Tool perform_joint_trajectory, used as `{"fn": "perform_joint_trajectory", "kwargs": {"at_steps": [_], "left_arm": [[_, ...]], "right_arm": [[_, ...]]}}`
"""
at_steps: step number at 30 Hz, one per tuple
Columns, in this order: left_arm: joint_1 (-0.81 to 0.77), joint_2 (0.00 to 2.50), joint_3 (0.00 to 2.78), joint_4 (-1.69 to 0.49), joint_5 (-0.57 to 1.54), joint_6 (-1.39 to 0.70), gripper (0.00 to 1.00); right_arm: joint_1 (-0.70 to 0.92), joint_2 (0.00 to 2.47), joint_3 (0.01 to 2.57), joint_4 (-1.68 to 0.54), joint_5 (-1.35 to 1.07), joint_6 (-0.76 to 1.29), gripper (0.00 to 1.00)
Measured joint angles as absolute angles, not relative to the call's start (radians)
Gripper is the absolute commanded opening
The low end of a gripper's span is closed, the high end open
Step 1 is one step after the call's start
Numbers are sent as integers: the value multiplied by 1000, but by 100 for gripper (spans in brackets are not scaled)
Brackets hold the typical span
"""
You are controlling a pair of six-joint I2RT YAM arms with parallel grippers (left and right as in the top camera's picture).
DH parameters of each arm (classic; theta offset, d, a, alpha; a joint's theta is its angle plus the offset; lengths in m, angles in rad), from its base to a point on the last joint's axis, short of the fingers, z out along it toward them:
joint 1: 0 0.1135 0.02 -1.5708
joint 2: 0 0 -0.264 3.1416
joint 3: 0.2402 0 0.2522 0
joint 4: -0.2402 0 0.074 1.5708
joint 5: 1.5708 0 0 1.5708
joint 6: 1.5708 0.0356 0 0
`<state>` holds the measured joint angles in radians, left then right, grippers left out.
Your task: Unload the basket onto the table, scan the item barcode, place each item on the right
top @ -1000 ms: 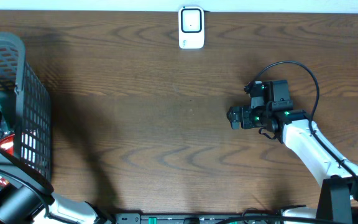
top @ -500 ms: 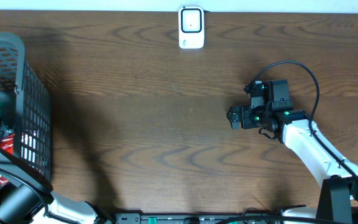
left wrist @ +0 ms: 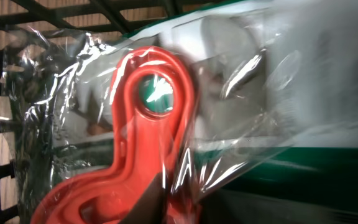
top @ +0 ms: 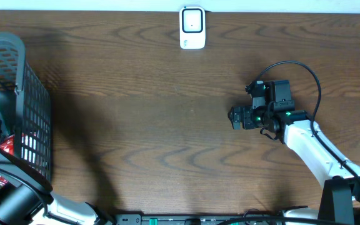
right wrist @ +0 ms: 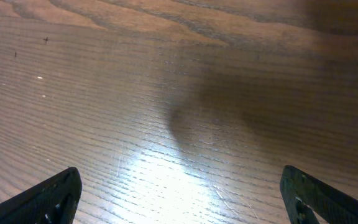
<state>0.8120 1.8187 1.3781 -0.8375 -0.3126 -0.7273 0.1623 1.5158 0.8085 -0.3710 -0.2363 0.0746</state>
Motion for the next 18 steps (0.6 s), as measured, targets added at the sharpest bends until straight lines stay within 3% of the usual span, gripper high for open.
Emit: {"fn": "perform_joint_trajectory", "kwargs": {"at_steps": [5,18], "left_arm": [[821,1839,1376,-830,-302,-730,8],[810,1811,1376,-833,-266,-728,7]], "right_arm": [[162,1516,809,-369,-236,74,99],[162,1516,809,-357,-236,74,99]]}}
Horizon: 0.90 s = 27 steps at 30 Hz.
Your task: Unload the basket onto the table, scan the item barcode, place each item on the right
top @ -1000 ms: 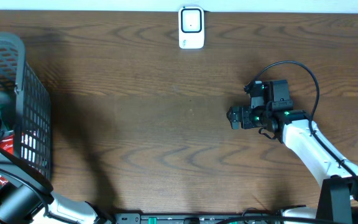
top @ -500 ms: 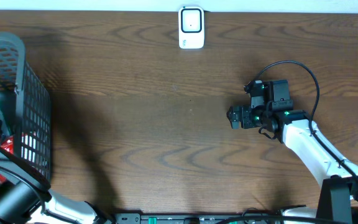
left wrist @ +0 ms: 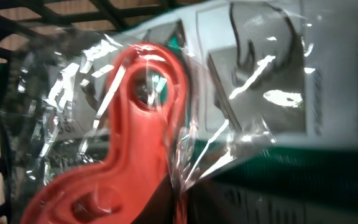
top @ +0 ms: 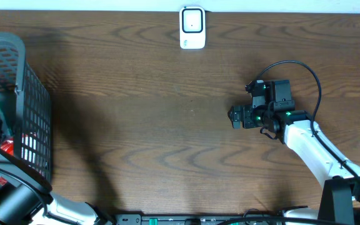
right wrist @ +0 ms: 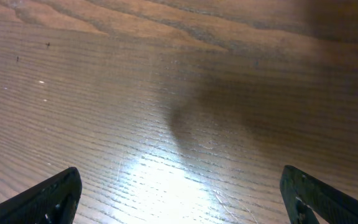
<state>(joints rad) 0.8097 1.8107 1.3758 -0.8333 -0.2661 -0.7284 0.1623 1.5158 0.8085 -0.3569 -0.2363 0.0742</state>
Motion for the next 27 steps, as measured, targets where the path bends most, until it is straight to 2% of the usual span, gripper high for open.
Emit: {"fn": "perform_joint_trajectory", "kwargs": {"at_steps": [11,27], "left_arm": [[724,1691,1376,-810,-234,-728,7],[717,1580,1376,-796,-188,-728,7]], "right_arm": [[162,1516,809,-353,-236,74,99],[162,1516,809,-352,-236,74,99]]}}
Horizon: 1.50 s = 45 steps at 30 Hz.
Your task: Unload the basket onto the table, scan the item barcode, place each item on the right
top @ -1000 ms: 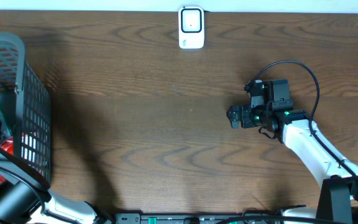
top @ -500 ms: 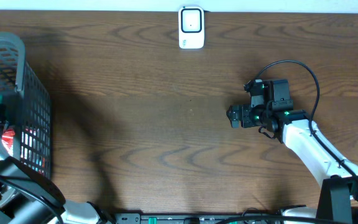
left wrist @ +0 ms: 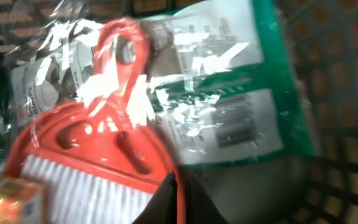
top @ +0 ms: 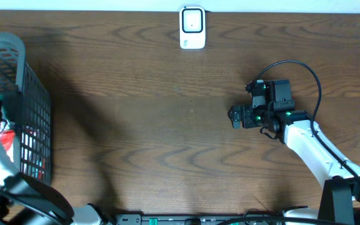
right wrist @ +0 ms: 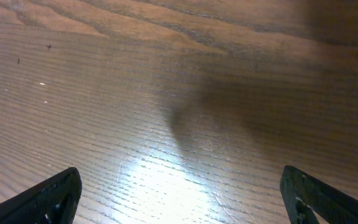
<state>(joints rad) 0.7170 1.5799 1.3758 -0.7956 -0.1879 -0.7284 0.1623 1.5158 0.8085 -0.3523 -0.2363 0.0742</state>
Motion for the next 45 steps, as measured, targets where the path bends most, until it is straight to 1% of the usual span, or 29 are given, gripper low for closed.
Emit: {"fn": "perform_joint_trajectory", "kwargs": {"at_steps": [6,8,9,10,12,16,18,22,27,31,36,38,45], "left_arm": [[717,1505,1376,-786,-178,-725,8],[717,1495,1376,-791,-179,-711,37],[717,1494,1376,-798,-179,-705,49],[717,1494,1376,-810,-184,-707,58],[717,1496,1376,-836,-203,-706,66],[717,1496,1376,-899,-262,-703,68],[717,1496,1376,-947,-309,-715,73],[724,1496,1376,-1024,-399,-761,75],[763,1496,1376,-1065,-453,-794,83],[804,1496,1376,-1105,-482,-825,85],[832,1496,1376,-1097,-497,-842,90],[837,1496,1376,-1079,-501,-841,95],[842,1555,1373,-1010,-474,-834,96]], "right_arm": [[162,1516,809,-350,-236,74,99],[162,1516,809,-350,-236,75,99],[162,1516,809,-350,-236,74,99],[162,1516,809,-350,-236,74,99],[162,1516,809,-350,-236,74,99],[162,1516,809,-350,-237,74,99],[162,1516,809,-349,-236,74,99],[162,1516,809,-349,-237,74,99],[162,1516,809,-345,-258,74,99],[162,1516,809,-342,-276,74,99],[162,1516,809,-339,-284,74,99],[162,1516,809,-338,-289,74,99],[162,1516,809,-336,-301,74,99]]}}
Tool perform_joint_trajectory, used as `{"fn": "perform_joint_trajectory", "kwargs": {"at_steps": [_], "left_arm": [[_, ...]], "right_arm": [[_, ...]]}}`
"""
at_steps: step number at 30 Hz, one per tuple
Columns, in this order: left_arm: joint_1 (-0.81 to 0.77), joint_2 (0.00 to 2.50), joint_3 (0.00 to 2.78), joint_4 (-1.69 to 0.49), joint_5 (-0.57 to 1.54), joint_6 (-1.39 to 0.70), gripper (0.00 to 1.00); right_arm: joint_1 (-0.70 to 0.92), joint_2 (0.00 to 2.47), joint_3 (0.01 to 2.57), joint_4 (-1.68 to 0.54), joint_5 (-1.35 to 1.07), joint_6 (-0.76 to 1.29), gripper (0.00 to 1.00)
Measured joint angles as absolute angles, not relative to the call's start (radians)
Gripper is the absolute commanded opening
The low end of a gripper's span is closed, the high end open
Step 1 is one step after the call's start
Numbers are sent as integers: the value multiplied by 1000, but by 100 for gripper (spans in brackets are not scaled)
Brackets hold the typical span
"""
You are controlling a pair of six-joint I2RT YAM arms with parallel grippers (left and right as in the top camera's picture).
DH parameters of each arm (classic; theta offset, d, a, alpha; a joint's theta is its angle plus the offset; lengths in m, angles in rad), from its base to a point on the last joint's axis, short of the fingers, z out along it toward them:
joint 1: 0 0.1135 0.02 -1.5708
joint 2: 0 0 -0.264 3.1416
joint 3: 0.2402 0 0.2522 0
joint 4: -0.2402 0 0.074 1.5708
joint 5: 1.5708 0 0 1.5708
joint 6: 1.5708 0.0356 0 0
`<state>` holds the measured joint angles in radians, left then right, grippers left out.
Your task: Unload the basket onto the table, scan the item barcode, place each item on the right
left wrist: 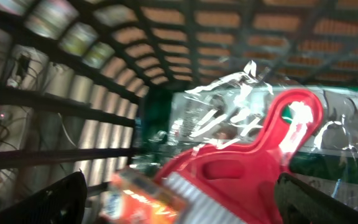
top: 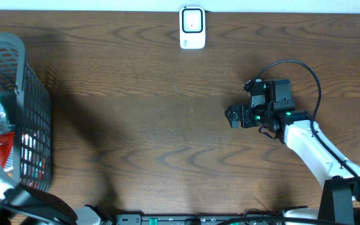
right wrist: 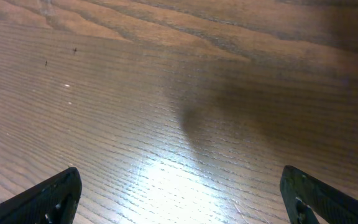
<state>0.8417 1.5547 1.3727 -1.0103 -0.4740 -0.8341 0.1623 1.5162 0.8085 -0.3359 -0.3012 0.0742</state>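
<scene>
A red dustpan-and-brush set (left wrist: 247, 155) in clear wrap on a green card lies inside the grey basket (top: 33, 106); overhead it shows as the red and green package. My left gripper (left wrist: 179, 199) hangs open above it, fingers wide apart, nothing between them. An orange packet (left wrist: 145, 199) lies just below the brush. The white scanner (top: 192, 28) stands at the table's far edge. My right gripper (top: 232, 117) is open over bare wood right of centre, and the right wrist view shows the right gripper (right wrist: 179, 199) with nothing in it.
The basket's black mesh wall (left wrist: 104, 81) rises close around the left gripper. The left arm enters at the bottom left corner. A black cable (top: 305, 72) loops behind the right wrist.
My left gripper was shut right against the wrapped brush; now it is open and farther back, with the orange packet in view. The right gripper has shifted slightly to the left.
The left gripper was shut and pressed close to the red handle in the basket at the first two moments. Then it was a little farther off, still shut, with the whole brush showing. Now it is open above the package. The right arm barely moved.
</scene>
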Motion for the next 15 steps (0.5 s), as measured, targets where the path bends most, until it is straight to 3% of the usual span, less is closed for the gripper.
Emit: {"fn": "perform_joint_trajectory", "kwargs": {"at_steps": [15], "left_arm": [[717,1634,1364,-733,-268,-773,96]], "right_arm": [[162,1516,809,-340,-300,56,99]]}}
